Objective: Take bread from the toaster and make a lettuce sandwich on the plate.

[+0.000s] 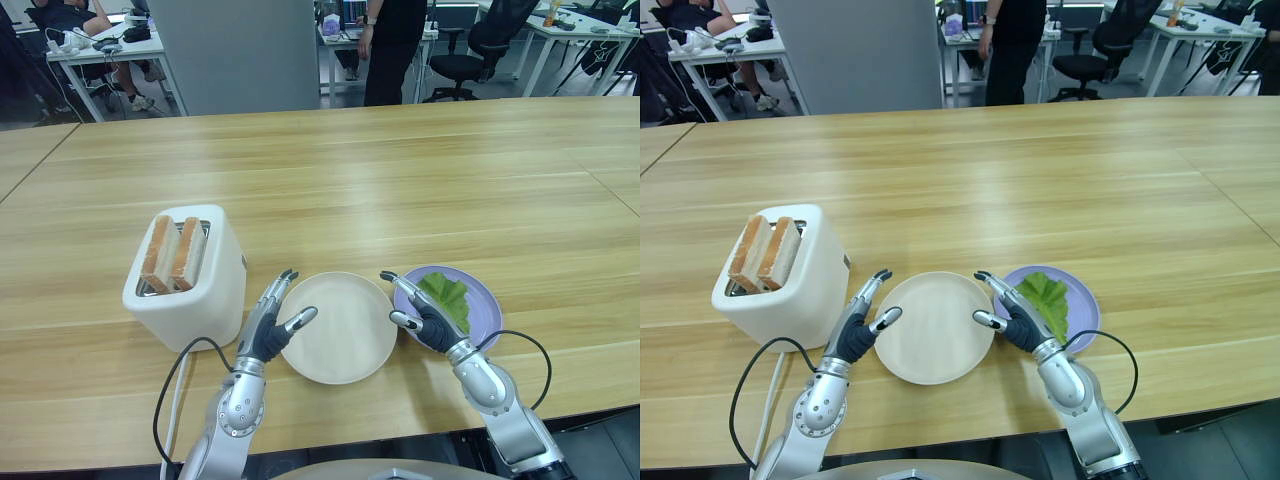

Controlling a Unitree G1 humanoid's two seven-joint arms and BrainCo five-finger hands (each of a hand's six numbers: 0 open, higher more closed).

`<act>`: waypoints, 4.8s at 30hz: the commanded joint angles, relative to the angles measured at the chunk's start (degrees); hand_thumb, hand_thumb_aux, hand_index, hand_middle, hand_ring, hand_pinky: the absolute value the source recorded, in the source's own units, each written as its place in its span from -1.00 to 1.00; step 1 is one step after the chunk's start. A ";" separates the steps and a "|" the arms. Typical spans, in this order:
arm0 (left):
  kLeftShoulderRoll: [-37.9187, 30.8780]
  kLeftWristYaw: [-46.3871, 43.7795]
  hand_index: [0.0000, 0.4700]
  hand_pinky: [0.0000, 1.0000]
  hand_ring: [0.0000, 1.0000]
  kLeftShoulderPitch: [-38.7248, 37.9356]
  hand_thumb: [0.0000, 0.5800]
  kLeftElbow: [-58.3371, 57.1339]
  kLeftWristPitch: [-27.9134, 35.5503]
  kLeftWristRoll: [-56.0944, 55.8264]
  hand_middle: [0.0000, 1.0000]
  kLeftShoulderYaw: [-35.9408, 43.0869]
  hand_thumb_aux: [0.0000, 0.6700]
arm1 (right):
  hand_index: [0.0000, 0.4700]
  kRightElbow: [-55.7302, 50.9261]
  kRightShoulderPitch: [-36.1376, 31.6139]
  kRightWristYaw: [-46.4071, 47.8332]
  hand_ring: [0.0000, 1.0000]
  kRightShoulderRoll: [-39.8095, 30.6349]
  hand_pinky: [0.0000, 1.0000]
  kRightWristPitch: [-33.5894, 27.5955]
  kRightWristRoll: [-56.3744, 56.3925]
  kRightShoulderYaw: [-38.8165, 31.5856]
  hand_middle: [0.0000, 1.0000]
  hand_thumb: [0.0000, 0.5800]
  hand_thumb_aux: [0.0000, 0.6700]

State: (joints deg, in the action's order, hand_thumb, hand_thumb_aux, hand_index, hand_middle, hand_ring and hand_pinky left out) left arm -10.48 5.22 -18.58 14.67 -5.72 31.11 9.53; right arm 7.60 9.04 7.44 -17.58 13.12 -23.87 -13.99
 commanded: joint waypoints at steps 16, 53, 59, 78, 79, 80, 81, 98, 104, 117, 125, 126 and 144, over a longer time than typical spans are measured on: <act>-2.69 -6.98 -1.00 -1.00 -1.00 0.07 -1.00 21.73 11.80 5.92 -1.00 -7.23 -1.00 | -1.00 -1.01 0.40 -0.05 -1.00 0.78 -1.00 -0.46 0.24 -0.16 -1.00 -1.00 -1.00; -14.76 -19.36 -1.00 -1.00 -1.00 -2.78 -1.00 19.49 30.27 27.29 -1.00 -30.07 -1.00 | -1.00 -0.51 2.15 0.11 -1.00 0.69 -1.00 -0.65 2.22 1.82 -1.00 -1.00 -1.00; -15.08 -20.66 -1.00 -1.00 -1.00 -1.87 -1.00 18.94 31.15 33.40 -1.00 -26.99 -1.00 | -1.00 -0.11 2.18 0.29 -1.00 0.32 -1.00 -0.88 3.48 3.05 -1.00 -1.00 -1.00; -13.60 -19.26 0.96 -1.00 -1.00 4.32 1.00 13.73 31.97 38.23 -1.00 -22.17 1.00 | -1.00 -0.42 1.34 -0.17 -1.00 0.44 -1.00 -0.83 5.70 6.30 -1.00 -1.00 -1.00; -13.63 -19.08 0.96 -1.00 -1.00 4.47 1.00 13.42 31.81 38.03 -1.00 -22.03 1.00 | -1.00 -0.53 1.26 -0.20 -1.00 0.48 -1.00 -0.81 5.73 6.37 -1.00 -1.00 -1.00; -13.46 -18.85 0.96 -1.00 -1.00 4.62 1.00 13.26 31.63 37.45 -1.00 -21.96 1.00 | -1.00 -0.59 1.22 -0.22 -1.00 0.53 -1.00 -0.81 5.73 6.41 -1.00 -1.00 -1.00; -13.35 -18.69 0.96 -1.00 -1.00 4.68 1.00 13.15 31.54 37.15 -1.00 -21.85 1.00 | -1.00 -0.71 1.13 -0.24 -1.00 0.58 -1.00 -0.78 5.72 6.43 -1.00 -1.00 -1.00; -9.06 -10.83 0.96 1.00 1.00 7.69 1.00 15.43 30.07 26.80 1.00 -24.29 1.00 | -1.00 -2.07 0.59 -0.39 -1.00 0.90 -1.00 -0.53 6.16 6.95 -1.00 -1.00 -1.00; -3.48 -3.90 0.96 1.00 1.00 12.50 1.00 15.22 27.06 15.22 1.00 -27.66 1.00 | -1.00 -2.38 0.42 -0.59 -1.00 1.20 -1.00 -0.34 6.12 7.10 -1.00 -1.00 -1.00; -2.21 10.76 0.96 1.00 1.00 18.23 1.00 13.55 22.14 9.44 1.00 -31.64 1.00 | -1.00 -3.24 0.14 -1.19 -1.00 1.42 -1.00 -0.05 6.07 7.14 -1.00 -1.00 -1.00; -0.85 18.44 0.96 1.00 1.00 21.03 1.00 17.15 15.43 2.35 1.00 -36.50 1.00 | -1.00 -3.11 0.13 -1.36 -1.00 1.72 -1.00 0.02 6.06 7.08 -1.00 -1.00 -1.00; -0.35 18.35 0.96 1.00 1.00 21.29 1.00 17.77 14.35 0.10 1.00 -36.82 1.00 | -1.00 -3.10 0.06 -1.34 -1.00 1.72 -1.00 0.06 6.08 7.08 -1.00 -1.00 -1.00; 3.67 -12.72 0.96 1.00 1.00 14.80 1.00 18.99 25.71 -41.19 1.00 -15.68 1.00 | -1.00 1.16 -2.36 -1.92 -1.00 2.14 -1.00 1.98 9.00 9.54 -1.00 -1.00 -1.00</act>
State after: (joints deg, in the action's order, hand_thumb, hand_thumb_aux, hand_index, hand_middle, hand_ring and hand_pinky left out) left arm -6.33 -5.08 -2.41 34.17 18.23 -9.57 -10.07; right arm 6.97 7.22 6.01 -15.53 14.64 -16.21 -5.86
